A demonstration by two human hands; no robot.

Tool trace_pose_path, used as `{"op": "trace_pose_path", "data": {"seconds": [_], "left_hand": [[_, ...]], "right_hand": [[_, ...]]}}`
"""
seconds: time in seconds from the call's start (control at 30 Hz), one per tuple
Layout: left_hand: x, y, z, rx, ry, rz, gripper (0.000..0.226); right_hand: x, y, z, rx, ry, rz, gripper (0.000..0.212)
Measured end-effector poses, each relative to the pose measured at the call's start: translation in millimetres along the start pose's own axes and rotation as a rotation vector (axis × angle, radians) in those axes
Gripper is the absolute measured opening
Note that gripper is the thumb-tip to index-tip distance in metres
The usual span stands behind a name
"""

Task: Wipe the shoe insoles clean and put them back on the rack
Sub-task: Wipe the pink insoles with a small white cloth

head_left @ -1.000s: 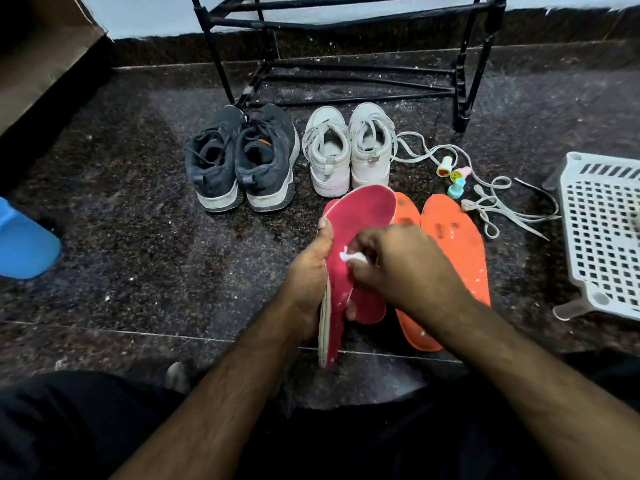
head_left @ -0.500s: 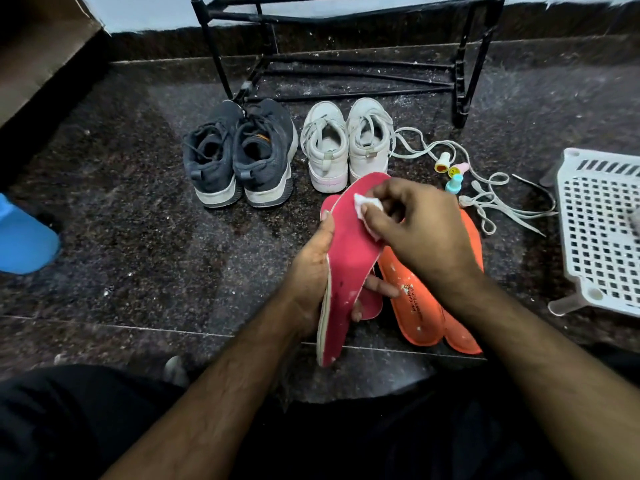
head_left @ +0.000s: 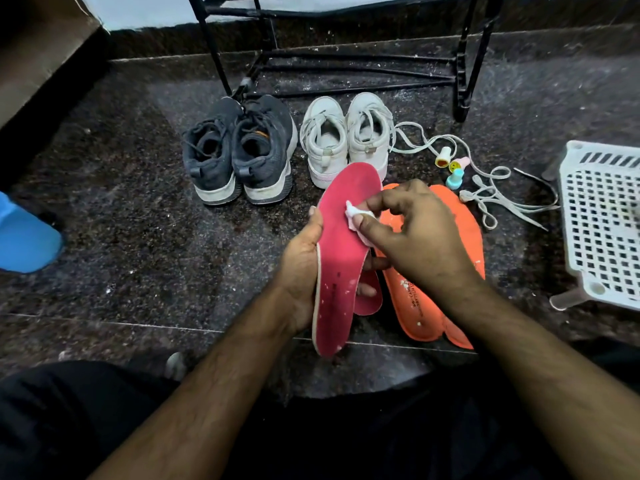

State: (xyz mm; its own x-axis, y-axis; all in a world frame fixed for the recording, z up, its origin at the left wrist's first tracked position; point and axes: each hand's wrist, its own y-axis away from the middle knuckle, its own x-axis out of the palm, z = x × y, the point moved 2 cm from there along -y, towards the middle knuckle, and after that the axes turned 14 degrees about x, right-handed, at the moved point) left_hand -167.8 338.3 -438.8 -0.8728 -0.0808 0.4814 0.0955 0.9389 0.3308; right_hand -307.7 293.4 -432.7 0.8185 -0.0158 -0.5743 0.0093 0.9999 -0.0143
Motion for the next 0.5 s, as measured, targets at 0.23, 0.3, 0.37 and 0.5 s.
{"op": "trace_pose_path", "data": {"seconds": [0.23, 0.3, 0.37, 0.5], "left_hand": [[-3.8, -2.4, 4.8, 0.001, 0.100, -0.092, 0.072], [-5.0, -4.3, 7.4, -0.001, 0.117, -0.112, 0.076], [-6.3, -5.8, 7.8, 0.002, 0.141, -0.112, 0.078], [-7.6, -8.0, 7.3, -0.003, 0.163, -0.087, 0.085]], "right_hand": [[16.2, 18.8, -4.3, 0.105, -0.189, 0.164, 0.011], [19.2, 16.4, -5.6, 0.086, -0.092, 0.154, 0.012], [22.0, 14.8, -6.0, 0.130, -0.186, 0.204, 0.012], [26.8, 21.6, -6.0, 0.190, -0.332, 0.351, 0.009]]}}
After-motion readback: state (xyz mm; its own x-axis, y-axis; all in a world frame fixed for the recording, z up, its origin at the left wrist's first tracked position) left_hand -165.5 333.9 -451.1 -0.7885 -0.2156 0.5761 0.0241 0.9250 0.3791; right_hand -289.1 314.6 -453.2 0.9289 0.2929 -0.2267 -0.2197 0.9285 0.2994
